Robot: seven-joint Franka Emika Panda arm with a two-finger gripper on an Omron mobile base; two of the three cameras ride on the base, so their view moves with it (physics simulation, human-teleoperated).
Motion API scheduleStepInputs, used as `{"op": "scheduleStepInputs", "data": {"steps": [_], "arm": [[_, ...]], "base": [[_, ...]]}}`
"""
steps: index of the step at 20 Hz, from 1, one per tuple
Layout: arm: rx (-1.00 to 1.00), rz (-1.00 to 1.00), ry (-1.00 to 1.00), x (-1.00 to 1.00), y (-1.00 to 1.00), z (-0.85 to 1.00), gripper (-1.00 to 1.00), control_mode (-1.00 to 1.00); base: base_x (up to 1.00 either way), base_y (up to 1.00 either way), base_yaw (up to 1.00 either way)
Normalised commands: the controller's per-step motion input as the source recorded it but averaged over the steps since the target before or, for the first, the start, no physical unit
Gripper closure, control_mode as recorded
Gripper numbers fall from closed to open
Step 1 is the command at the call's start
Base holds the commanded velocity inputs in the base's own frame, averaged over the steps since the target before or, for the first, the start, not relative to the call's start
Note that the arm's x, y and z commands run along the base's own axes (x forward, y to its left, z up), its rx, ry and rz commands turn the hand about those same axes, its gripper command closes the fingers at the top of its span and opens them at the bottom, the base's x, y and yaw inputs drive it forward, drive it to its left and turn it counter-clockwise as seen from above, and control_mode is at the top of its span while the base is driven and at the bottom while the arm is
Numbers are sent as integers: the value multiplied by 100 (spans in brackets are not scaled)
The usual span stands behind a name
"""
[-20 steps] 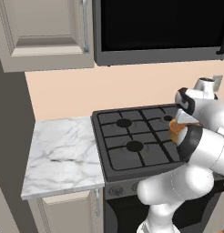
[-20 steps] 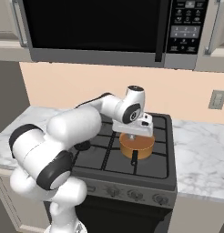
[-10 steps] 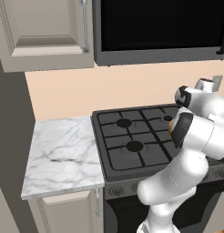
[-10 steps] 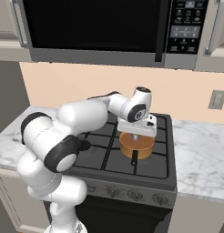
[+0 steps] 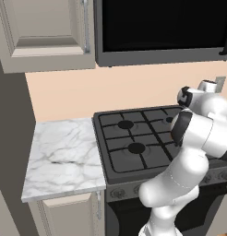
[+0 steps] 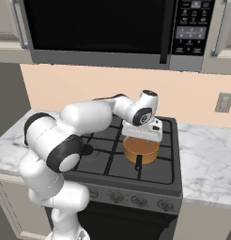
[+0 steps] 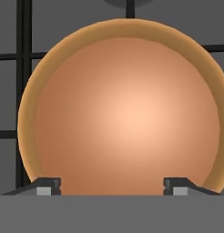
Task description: Pick up the sugar cube(s) and place them in the saucepan with hot chocolate.
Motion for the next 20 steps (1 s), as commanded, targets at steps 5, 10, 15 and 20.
{"op": "scheduleStepInputs", "data": {"steps": [5, 10, 15, 20], "arm": [[0, 0, 0, -8, 4, 3, -100, -100], [0, 0, -19, -57, 18, 3, -100, -100], [-5, 0, -29, -81, 43, 28, -100, -100], [-9, 0, -23, -87, 58, 64, -100, -100]], "base": [[0, 0, 0], [0, 0, 0], [0, 0, 0], [0, 0, 0]]}}
